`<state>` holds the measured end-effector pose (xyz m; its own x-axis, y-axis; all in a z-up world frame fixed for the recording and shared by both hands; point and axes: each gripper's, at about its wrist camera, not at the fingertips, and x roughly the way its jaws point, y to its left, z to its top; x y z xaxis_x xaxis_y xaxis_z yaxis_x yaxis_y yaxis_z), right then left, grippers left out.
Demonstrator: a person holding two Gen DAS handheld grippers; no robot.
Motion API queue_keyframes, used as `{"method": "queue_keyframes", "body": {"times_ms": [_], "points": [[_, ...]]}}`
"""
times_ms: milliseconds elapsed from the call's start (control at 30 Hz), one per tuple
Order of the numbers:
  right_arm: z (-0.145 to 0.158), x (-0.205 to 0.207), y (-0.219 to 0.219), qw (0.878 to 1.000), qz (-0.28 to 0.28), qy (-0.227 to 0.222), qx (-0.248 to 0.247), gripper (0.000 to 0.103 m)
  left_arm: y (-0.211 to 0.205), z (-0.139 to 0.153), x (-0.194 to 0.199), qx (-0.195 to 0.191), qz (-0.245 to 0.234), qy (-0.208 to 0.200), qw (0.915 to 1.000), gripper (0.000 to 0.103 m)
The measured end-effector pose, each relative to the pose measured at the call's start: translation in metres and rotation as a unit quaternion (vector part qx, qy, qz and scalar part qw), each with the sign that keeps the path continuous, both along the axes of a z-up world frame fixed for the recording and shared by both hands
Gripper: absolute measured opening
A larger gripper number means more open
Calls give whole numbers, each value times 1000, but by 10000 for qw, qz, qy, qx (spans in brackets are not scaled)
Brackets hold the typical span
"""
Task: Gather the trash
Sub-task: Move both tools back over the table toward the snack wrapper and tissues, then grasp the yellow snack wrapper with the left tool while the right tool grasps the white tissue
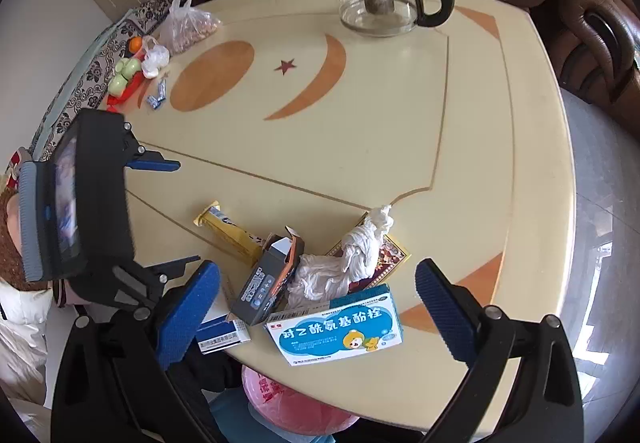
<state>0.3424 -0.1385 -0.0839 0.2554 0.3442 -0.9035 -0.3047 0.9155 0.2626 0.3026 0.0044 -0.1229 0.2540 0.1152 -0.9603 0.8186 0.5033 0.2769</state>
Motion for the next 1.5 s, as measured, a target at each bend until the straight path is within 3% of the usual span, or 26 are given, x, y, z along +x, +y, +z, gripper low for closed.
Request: {"method": "queue_keyframes", "body": {"times_ms": [300,700,800,1067,1133,1500], "points": [[-30,17,10,9994,76,337,44,96,-14,-18,-12,36,-571,95,9983,89],[-69,35,8,9974,-53,712,89,95,-13,-37,0,-42,-629,383,9973,89],[-76,37,9,9966,-4,816,99,87,-13,-40,4,-80,-665,414,9969,89],[-91,38,14,9956,53,933,98,79,-12,-48,24,-354,-616,595,9957,89],[-92,39,14,9956,48,927,140,76,-13,-52,26,-299,-686,573,9956,78],[-86,41,12,9955,-21,855,401,43,-12,-62,36,-283,-745,669,9946,59]]}}
